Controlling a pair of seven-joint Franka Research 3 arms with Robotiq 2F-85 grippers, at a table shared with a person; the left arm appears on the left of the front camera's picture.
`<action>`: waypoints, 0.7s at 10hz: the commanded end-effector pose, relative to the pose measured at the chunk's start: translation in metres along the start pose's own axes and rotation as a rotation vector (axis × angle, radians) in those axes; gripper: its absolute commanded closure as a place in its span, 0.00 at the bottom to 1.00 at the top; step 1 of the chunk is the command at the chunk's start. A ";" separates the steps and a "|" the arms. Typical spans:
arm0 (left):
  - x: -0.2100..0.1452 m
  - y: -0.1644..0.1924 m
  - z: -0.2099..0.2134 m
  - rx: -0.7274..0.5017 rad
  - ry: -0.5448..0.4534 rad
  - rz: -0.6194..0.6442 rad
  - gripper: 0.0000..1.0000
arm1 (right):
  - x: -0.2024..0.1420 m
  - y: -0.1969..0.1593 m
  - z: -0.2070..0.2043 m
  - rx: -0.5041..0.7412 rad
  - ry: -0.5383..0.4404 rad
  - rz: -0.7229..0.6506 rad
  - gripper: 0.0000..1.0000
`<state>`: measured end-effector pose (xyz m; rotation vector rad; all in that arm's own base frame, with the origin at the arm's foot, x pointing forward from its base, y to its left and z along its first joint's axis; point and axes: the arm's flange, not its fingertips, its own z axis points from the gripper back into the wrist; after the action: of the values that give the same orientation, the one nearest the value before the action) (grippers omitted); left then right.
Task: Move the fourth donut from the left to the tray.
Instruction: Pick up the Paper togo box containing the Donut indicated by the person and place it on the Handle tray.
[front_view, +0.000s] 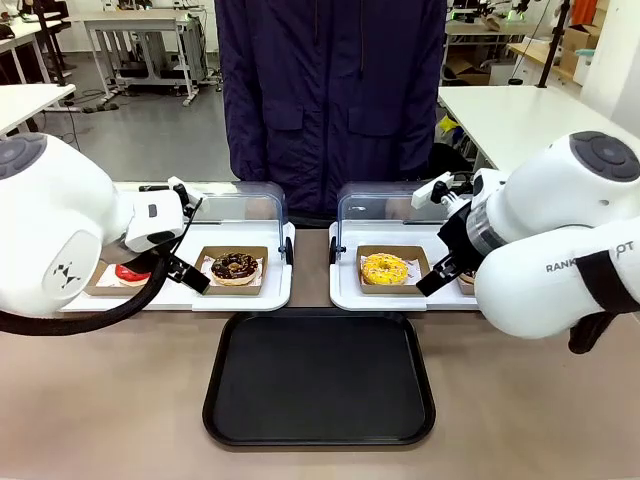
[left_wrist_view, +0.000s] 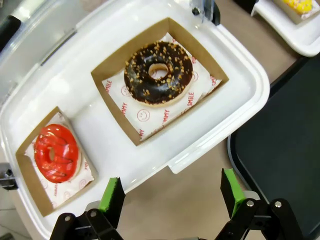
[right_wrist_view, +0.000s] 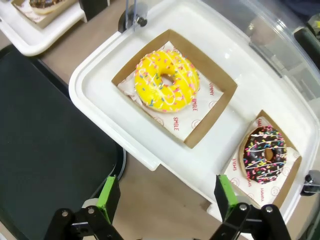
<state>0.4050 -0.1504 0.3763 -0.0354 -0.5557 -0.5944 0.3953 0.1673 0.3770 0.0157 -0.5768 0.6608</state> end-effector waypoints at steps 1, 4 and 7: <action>0.019 0.025 0.042 -0.077 -0.018 0.014 0.00 | 0.023 -0.021 0.044 0.025 -0.023 -0.026 0.00; 0.030 0.074 0.107 -0.225 -0.031 -0.026 0.00 | 0.024 -0.077 0.117 0.143 -0.080 -0.043 0.00; -0.006 0.147 0.154 -0.426 -0.134 -0.111 0.00 | -0.014 -0.173 0.165 0.237 -0.244 -0.047 0.00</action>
<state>0.3980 -0.0220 0.5273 -0.3794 -0.5642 -0.7795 0.3931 0.0149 0.5401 0.2728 -0.7110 0.6474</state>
